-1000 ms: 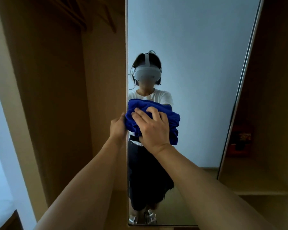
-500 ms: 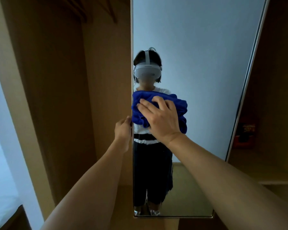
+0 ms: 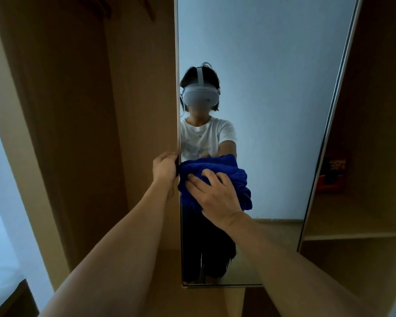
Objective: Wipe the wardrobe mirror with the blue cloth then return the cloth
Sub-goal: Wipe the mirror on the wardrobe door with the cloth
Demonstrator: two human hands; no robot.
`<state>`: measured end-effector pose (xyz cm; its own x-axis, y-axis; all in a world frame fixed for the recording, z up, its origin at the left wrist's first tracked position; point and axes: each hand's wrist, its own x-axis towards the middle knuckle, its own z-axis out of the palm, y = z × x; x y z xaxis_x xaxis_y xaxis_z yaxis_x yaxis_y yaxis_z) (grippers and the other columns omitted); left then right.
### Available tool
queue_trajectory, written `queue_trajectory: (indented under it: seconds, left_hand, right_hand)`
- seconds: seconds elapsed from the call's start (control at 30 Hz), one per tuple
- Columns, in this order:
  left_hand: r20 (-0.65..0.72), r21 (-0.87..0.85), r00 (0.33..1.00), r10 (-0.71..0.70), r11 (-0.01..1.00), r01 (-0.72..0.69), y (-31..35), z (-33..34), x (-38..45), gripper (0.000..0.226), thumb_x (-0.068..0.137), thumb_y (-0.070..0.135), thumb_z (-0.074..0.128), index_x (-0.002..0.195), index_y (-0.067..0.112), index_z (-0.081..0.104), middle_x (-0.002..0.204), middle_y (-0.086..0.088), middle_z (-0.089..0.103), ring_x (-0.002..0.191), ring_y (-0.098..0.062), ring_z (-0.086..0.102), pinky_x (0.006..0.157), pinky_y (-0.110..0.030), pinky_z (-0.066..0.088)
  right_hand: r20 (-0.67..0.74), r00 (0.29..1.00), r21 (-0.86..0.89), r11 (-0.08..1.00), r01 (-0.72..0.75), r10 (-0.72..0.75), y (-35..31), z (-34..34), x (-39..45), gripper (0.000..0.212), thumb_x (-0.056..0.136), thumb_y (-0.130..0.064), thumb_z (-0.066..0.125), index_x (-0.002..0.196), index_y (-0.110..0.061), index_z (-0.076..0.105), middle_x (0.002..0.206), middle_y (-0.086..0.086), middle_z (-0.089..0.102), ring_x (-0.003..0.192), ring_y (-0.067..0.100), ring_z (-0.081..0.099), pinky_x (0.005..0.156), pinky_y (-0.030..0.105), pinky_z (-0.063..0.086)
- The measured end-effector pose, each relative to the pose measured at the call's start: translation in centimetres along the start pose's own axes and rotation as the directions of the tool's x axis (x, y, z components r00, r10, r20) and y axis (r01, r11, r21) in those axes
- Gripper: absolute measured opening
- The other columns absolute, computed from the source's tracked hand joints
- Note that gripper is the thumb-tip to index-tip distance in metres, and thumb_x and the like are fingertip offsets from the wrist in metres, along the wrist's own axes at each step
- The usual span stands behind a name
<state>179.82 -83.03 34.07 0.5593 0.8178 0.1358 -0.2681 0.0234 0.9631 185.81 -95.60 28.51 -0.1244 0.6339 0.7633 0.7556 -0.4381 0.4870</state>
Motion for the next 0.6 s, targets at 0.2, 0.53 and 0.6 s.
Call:
queue_trajectory:
  seconds: [0.2,0.53,0.6]
  left_hand:
    - [0.078,0.023,0.997,-0.002,1.0,0.001,-1.0,-0.6,-0.5,0.021,0.097,0.011,0.043,0.085,0.014,0.06,0.083,-0.005,0.061,0.071,-0.014,0.057,0.064,-0.025,0.049]
    - [0.048,0.116,0.987,-0.151,0.983,0.144,-7.0,-1.6,0.3,0.026,0.098,0.013,0.04,0.11,-0.003,0.056,0.081,-0.01,0.058,0.06,-0.013,0.053,0.047,-0.027,0.048]
    - [0.041,0.104,0.99,-0.134,0.986,0.13,-7.2,-1.6,0.7,0.022,0.098,0.015,0.04,0.096,0.004,0.058,0.078,-0.009,0.06,0.068,-0.017,0.057,0.054,-0.025,0.048]
  right_hand:
    - [0.027,0.999,-0.005,0.999,0.038,-0.038,1.6,-1.5,1.8,0.039,0.08,-0.014,0.046,0.113,-0.018,0.067,0.117,0.001,0.067,0.101,0.026,0.056,0.077,0.036,0.044]
    - [-0.031,1.0,-0.014,1.0,-0.001,0.001,-0.1,0.9,0.3,0.041,0.087,-0.012,0.036,0.111,-0.017,0.068,0.117,0.001,0.068,0.103,0.026,0.05,0.076,0.036,0.041]
    - [-0.01,1.0,-0.026,1.0,0.007,-0.007,-1.4,2.1,-1.4,0.04,0.087,-0.011,0.037,0.111,-0.018,0.069,0.117,0.001,0.067,0.103,0.026,0.049,0.075,0.036,0.042]
